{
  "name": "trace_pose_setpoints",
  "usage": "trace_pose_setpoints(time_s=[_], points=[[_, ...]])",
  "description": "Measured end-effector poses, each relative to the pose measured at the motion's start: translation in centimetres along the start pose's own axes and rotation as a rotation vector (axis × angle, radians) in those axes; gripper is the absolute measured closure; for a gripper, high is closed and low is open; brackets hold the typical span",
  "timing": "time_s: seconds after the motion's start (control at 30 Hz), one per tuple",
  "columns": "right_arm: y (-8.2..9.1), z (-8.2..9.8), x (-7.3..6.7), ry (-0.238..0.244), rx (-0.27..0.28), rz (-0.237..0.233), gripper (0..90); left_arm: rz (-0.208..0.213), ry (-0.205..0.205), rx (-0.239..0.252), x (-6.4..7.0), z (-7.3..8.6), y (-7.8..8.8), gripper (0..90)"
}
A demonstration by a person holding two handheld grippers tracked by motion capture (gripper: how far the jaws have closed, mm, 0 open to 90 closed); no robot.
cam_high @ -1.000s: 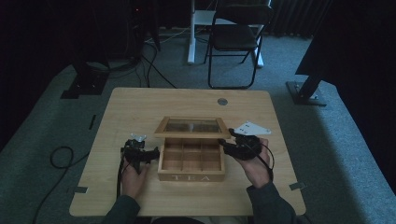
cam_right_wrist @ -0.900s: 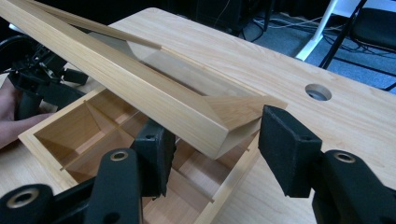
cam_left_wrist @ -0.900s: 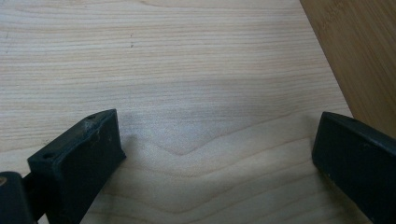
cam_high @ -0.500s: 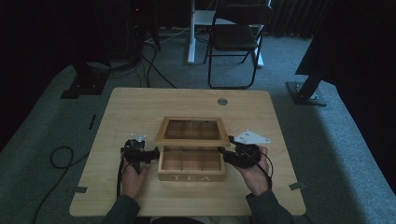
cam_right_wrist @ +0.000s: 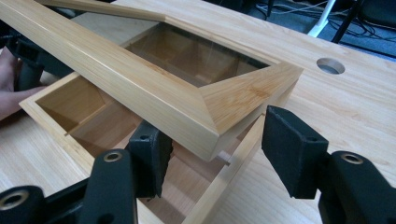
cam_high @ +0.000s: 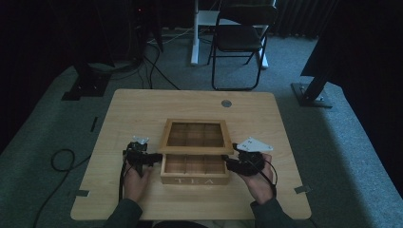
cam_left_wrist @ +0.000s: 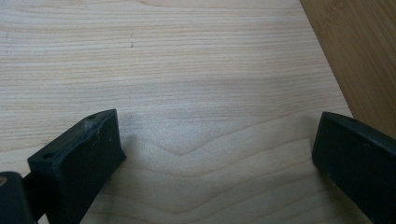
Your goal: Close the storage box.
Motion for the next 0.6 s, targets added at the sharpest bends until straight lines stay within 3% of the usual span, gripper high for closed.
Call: trace_pose_setpoints(time_s=[0.6], points=[[-0.7, 1.5, -0.5, 0.021, -0.032, -0.011, 42.0, 0.001, -0.002, -0.001, 0.0, 0.0, 0.0, 1.6]])
Point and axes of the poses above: each handheld gripper's, and its own axes: y roughly backward along the jaws, z roughly out of its underside, x roughly to its right, the point moved 10 cm from there along -y, roughly forward along the jaws, and after that the axes turned 14 degrees about -x, right-handed, at the moved point
